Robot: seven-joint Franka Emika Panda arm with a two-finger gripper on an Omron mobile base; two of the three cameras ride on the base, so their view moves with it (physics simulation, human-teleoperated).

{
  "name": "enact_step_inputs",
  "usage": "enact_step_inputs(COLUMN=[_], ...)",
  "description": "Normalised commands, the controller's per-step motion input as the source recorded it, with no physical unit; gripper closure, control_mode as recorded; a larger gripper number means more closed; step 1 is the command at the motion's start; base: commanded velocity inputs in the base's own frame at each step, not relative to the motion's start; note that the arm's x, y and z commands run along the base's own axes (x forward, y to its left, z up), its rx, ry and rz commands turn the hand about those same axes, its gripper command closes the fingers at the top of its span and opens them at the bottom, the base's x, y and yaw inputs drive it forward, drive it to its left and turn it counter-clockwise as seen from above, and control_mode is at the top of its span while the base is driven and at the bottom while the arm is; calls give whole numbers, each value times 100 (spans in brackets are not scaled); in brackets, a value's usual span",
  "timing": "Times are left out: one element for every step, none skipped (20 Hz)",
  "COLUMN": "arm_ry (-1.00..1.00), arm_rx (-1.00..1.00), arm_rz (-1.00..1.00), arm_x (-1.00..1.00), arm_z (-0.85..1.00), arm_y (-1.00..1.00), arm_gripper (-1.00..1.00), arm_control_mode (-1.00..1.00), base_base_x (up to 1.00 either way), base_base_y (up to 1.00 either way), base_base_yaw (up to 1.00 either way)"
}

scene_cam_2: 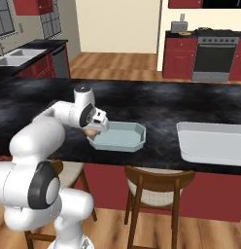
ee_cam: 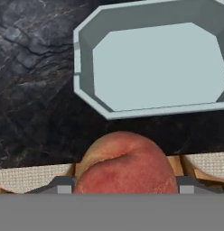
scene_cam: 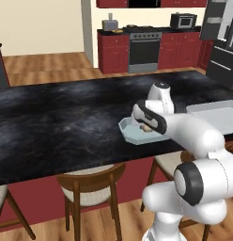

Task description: Place the cold items (sweet potato and peach) from the fridge in one tupperware on the dining counter. Place the warm items (hot dog and kebab skewer) in the stove area in another tupperware.

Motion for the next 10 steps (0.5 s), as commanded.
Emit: enact_step_inputs(arm_ry=[0, 0, 0, 0, 0, 0, 0, 0, 0, 0], arm_rx=[0, 0, 0, 0, 0, 0, 0, 0, 0, 0], arm_rz=[0, 0, 0, 0, 0, 0, 0, 0, 0, 0], arm_x=[57, 54, 54, 54, 54, 52, 52, 55, 56, 54], arm_z=[-37, -36, -38, -38, -38, -40, -40, -40, -40, -38], arm_y=[0, 0, -1, 0, 0, 0, 0, 0, 0, 0], arm_gripper=[100, 100, 100, 100, 100, 100, 100, 100, 100, 100], arm_control_mode=[-100, -100, -100, -100, -100, -100, -100, -100, -100, -100], base_base_x=[0, 0, 0, 0, 0, 0, 0, 0, 0, 0], base_base_y=[0, 0, 0, 0, 0, 0, 0, 0, 0, 0], base_base_yaw=[0, 0, 0, 0, 0, 0, 0, 0, 0, 0])
